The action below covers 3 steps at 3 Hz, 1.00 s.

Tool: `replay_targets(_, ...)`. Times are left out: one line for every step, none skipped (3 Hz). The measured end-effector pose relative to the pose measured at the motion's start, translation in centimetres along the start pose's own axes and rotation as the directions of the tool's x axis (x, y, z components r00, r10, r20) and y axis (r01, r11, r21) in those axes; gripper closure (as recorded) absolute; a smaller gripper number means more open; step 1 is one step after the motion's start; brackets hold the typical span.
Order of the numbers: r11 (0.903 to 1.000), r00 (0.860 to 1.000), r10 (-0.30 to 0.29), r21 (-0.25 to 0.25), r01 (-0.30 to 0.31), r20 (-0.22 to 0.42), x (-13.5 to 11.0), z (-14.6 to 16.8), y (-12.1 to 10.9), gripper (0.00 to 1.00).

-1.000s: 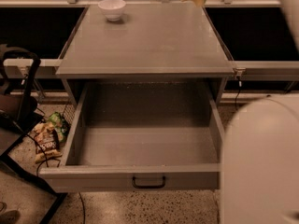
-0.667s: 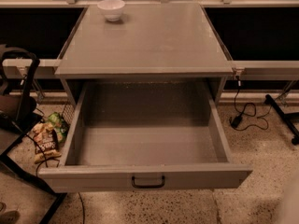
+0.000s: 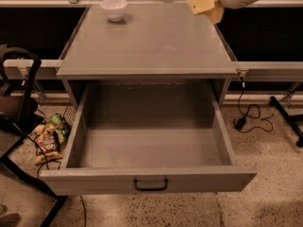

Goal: Place sponge into top drawer

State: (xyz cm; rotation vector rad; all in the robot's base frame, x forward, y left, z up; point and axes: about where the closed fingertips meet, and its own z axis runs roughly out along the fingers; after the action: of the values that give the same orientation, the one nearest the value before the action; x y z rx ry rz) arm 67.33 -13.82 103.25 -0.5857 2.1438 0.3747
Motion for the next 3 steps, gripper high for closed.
replay_targets(1.0000, 1.000, 0.000, 0.000, 0.000, 0.000, 0.0, 0.0, 0.0, 1.00)
replay_targets(0.9990, 0.999, 0.021, -0.038, -0.023, -0.033, 2.9, 1.4, 1.3, 1.00)
replay_targets(0.9859, 0.991, 0.071, -0.143, -0.087, -0.113, 10.4, 2.4, 6.4, 1.00)
